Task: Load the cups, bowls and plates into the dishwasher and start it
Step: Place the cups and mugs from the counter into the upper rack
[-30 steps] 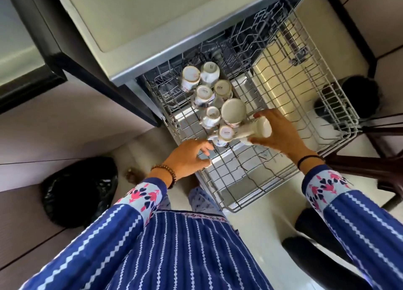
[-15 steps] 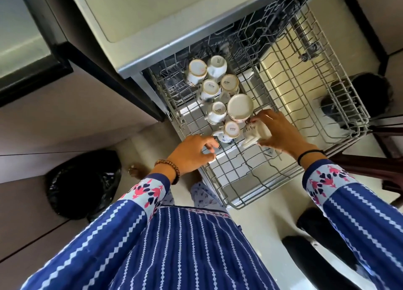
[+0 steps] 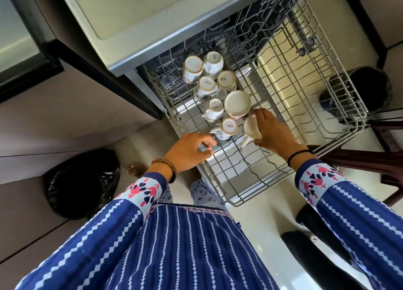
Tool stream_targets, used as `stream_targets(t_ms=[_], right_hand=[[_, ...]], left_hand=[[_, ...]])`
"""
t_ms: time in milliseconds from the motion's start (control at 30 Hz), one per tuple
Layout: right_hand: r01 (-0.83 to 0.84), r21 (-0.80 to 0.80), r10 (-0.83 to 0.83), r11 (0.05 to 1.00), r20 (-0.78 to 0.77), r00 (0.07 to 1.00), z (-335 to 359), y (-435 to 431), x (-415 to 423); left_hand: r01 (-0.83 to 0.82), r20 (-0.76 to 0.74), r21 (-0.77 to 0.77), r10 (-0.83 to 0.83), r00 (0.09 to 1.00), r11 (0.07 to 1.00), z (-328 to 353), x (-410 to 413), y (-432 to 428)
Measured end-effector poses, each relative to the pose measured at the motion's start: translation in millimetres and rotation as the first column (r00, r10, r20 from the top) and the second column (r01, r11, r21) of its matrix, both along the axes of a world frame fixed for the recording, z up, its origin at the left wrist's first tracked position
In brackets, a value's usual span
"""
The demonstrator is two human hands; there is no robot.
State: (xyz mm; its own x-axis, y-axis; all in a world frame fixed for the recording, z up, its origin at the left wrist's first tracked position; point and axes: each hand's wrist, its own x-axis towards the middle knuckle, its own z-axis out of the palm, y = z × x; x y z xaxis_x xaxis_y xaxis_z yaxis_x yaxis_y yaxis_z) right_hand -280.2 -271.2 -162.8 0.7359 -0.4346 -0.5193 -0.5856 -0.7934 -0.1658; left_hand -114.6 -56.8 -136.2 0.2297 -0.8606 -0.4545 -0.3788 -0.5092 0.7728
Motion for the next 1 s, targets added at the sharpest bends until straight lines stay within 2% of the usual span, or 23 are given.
stream_targets(t_ms=[500,667,833,1000], right_hand=[[0.151,0.135,-0.163,0.979,0.078,0.984,0.5,6.6,-1.8],[0.145,0.164,-0.158,0.976,0.072,0.985,3.7,5.0,-2.2],[0.005,0.176,-0.012,0.984,0.039,0.999,-0.7,6.6,-0.6],[0.096,0.181,-0.117,0.979,0.106,0.988,-6.0,13.8,-4.8]], left_hand=[[-0.011,-0.001,-0.003,0.011,1.000,1.000,-1.0,-0.1,2.2],[0.005,0.006,0.000,-0.005,1.000,1.000,-2.1,0.6,1.9],[0.007,0.014,-0.015,-0.007,1.000,1.000,-3.4,-0.3,2.3],[0.003,0.011,-0.037,-0.003,1.000,0.999,-3.6,-1.1,4.5]])
